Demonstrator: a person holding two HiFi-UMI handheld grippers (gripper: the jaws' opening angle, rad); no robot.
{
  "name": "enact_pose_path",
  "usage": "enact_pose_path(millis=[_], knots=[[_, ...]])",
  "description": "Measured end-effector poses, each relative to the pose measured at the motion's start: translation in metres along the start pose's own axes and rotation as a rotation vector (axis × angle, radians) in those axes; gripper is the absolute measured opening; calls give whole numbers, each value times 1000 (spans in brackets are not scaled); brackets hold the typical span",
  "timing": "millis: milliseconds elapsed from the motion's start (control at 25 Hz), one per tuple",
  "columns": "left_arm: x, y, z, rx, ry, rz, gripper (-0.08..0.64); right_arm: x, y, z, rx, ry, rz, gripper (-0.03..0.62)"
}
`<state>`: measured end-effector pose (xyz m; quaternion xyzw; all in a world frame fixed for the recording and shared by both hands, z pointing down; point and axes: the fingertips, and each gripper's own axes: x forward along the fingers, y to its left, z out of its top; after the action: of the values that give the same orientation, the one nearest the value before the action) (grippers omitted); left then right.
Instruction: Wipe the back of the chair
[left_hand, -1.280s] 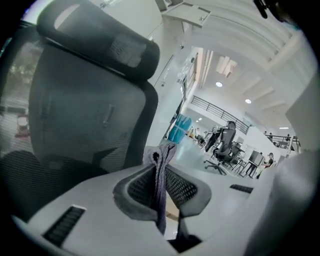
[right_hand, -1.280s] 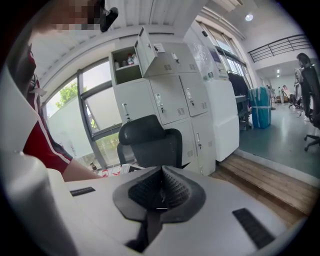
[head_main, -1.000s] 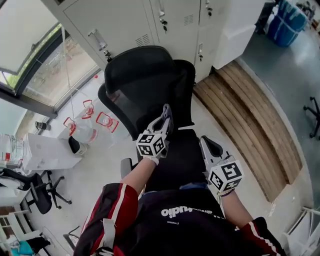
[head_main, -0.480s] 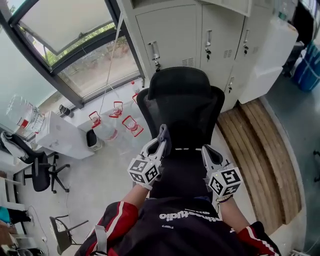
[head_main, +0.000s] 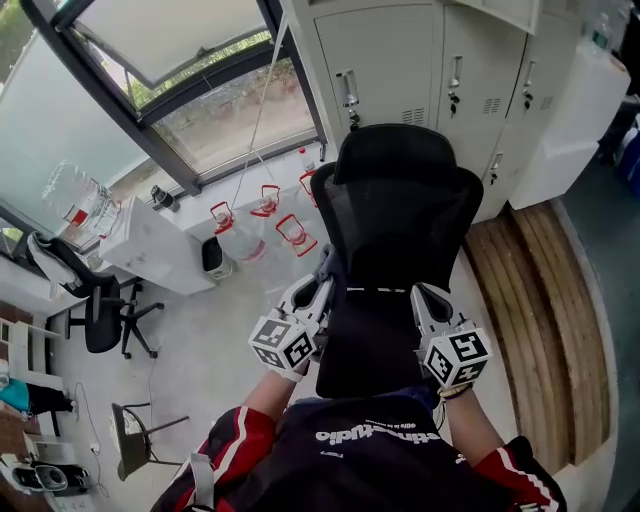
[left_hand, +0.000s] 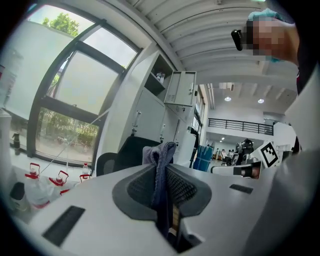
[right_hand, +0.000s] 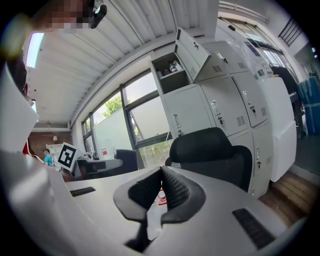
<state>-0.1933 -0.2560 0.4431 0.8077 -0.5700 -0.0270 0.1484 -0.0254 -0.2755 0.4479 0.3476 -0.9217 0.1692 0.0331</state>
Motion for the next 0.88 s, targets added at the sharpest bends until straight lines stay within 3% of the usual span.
enact_pose_path(millis=[200,400,680,880], knots=[[-48,-4,11,-20,-25,2,57,-5,34,-11,38,12,15,15],[-129,-16,4,-23,-35,-5,57,-28,95,-19,-8,28,27,15],[-282,-27,-25,-63,-33,-4,57,-107,213,-71,-12,77,-5,15],[-351,-47,-38,-95,-63,-27,57,-174,264,-96,-42,100,-55,15]])
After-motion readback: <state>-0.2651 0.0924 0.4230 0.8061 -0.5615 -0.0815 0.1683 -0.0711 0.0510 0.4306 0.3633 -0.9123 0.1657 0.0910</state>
